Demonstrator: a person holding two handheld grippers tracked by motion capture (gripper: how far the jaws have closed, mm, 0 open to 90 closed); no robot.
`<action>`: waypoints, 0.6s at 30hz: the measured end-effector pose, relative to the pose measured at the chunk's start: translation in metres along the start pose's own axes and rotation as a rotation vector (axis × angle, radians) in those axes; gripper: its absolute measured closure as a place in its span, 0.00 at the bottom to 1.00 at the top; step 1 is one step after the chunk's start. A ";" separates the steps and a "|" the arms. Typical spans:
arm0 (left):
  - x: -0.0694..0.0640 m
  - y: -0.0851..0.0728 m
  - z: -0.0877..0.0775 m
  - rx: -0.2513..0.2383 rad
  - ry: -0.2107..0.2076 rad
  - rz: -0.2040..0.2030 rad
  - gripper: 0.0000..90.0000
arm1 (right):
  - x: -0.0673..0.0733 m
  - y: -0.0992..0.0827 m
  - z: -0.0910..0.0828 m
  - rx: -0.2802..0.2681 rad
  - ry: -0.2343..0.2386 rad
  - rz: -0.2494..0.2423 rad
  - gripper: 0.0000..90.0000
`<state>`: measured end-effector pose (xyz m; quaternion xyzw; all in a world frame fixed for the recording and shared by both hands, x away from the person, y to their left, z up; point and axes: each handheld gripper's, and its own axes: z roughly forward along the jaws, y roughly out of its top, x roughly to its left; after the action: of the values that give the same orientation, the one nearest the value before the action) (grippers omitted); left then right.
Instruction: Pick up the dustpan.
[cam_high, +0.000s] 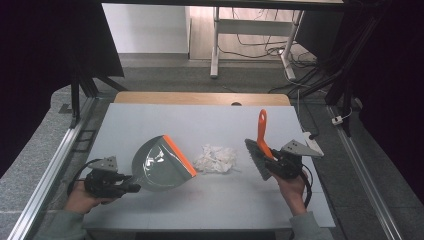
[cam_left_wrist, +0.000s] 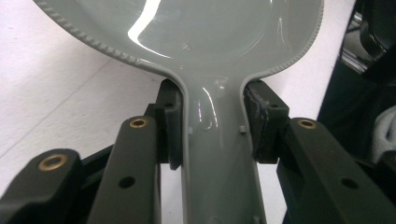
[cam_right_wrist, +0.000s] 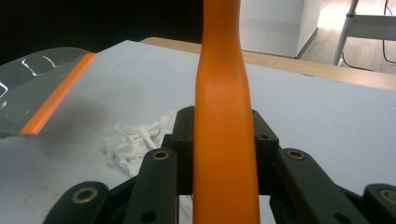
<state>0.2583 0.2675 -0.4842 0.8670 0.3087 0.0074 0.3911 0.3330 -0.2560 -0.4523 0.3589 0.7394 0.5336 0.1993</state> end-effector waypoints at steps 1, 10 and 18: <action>0.000 0.000 0.001 0.006 -0.004 0.007 0.68 | 0.000 0.000 0.001 0.000 -0.002 0.001 0.78; -0.007 0.003 0.009 0.043 -0.027 0.033 0.68 | -0.001 0.003 0.007 0.001 -0.005 0.007 0.78; -0.008 0.003 0.013 0.068 -0.032 0.029 0.68 | -0.001 0.006 0.014 0.004 -0.007 0.005 0.78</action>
<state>0.2569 0.2529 -0.4898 0.8843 0.2898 -0.0110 0.3660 0.3446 -0.2465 -0.4518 0.3630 0.7387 0.5315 0.1999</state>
